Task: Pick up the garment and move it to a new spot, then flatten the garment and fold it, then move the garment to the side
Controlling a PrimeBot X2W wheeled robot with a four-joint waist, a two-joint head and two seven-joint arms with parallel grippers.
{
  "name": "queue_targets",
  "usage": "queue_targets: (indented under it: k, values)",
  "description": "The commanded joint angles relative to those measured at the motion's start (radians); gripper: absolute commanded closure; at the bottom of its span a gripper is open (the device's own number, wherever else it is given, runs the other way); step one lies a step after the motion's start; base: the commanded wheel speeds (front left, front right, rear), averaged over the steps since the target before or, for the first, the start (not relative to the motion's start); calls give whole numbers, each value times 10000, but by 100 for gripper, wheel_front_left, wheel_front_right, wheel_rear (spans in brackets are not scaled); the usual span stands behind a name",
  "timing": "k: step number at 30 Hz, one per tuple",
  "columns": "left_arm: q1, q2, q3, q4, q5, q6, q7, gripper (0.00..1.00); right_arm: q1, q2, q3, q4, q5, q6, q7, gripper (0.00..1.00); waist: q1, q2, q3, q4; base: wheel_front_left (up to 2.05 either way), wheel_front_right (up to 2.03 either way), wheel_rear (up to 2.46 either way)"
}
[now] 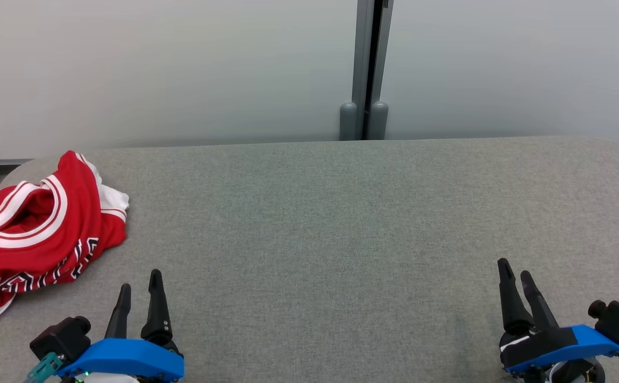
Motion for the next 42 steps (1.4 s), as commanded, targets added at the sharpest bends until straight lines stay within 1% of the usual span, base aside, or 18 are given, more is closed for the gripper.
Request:
queue_targets:
  k: [1, 24, 42]
  values:
    - [-133, 100, -62, -66, 197, 21, -78, 0, -178, -71, -11, -58, -184, 66, -71, 0, 0, 0, 0, 0, 0, 0, 0]
    - [-136, 295, -485, 32, 2526, 357, -667, 0, -205, -91, 53, -101, -2595, 59, -561, 0, 0, 0, 76, 29, 0, 0, 0]
    - [-28, 402, -819, 174, 3851, 546, -1055, 0, -137, -103, 158, -103, -4077, 65, -856, 0, 0, 0, 73, 35, 0, 0, 0]
